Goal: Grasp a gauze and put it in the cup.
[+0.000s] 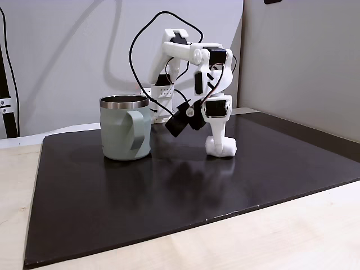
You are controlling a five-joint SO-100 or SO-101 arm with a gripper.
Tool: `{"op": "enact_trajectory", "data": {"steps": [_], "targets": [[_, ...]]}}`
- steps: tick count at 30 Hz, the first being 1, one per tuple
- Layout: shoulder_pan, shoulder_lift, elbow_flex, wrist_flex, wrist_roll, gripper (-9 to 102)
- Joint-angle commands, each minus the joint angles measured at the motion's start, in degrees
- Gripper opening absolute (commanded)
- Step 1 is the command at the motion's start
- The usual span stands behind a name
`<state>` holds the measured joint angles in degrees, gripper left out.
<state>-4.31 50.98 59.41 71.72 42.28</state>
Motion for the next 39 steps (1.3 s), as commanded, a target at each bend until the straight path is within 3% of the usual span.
{"op": "enact_trajectory", "data": {"steps": [1, 11, 18, 25, 39], "targets": [[0.7, 0.9, -3.2, 0.1, 0.4, 0], [0.4, 4.8, -3.6, 2.5, 1.0, 0], [-0.7, 9.3, -18.4, 15.6, 0.2, 0], [0.8, 22.5, -13.3, 17.3, -2.3, 0], [23.6, 36.9, -11.6, 22.6, -7.7, 0]]}}
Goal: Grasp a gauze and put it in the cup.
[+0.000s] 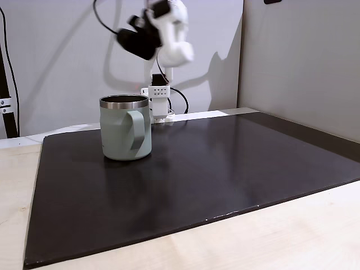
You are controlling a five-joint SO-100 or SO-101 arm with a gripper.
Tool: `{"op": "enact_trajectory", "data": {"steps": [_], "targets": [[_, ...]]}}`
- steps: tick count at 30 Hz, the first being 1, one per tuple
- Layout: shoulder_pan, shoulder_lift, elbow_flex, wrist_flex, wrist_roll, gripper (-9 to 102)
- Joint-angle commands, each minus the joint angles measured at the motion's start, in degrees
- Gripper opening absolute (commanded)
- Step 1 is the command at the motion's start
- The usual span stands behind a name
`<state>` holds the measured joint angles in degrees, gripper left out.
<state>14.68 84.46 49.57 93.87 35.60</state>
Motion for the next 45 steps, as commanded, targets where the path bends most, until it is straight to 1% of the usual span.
{"op": "enact_trajectory", "data": {"steps": [1, 4, 8, 15, 24, 45], "targets": [[6.7, 3.3, -1.9, 0.4, -1.3, 0], [12.2, 2.4, -2.5, 0.4, -1.7, 0], [17.3, 0.2, -3.2, 0.4, -2.5, 0], [21.5, -2.4, -3.6, 0.0, -3.6, 0], [19.7, -6.0, -3.6, -0.2, -3.4, 0], [18.6, -2.8, 6.0, 0.1, -6.2, 0]]}}
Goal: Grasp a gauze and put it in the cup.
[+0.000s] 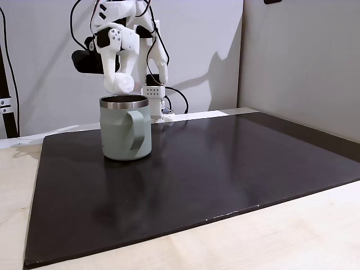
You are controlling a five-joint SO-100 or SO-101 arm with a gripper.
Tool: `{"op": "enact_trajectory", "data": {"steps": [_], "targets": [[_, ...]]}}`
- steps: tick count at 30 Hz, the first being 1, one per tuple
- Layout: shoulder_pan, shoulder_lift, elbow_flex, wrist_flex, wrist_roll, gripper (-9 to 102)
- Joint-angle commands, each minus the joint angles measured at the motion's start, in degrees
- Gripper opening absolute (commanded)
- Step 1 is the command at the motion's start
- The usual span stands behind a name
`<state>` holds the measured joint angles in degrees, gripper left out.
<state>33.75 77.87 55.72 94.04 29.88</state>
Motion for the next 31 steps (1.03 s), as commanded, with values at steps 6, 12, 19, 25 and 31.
{"op": "enact_trajectory", "data": {"steps": [6, 12, 19, 25, 31], "targets": [[-1.2, 4.4, 0.4, 0.0, -0.7, 1], [-1.9, 4.7, 0.8, 0.4, -0.4, 22], [-2.3, 4.7, 1.1, 0.8, -0.2, 27], [-2.3, 4.7, 1.1, 0.9, -0.2, 27], [-2.4, 4.7, 1.1, 0.9, 0.0, 27]]}}
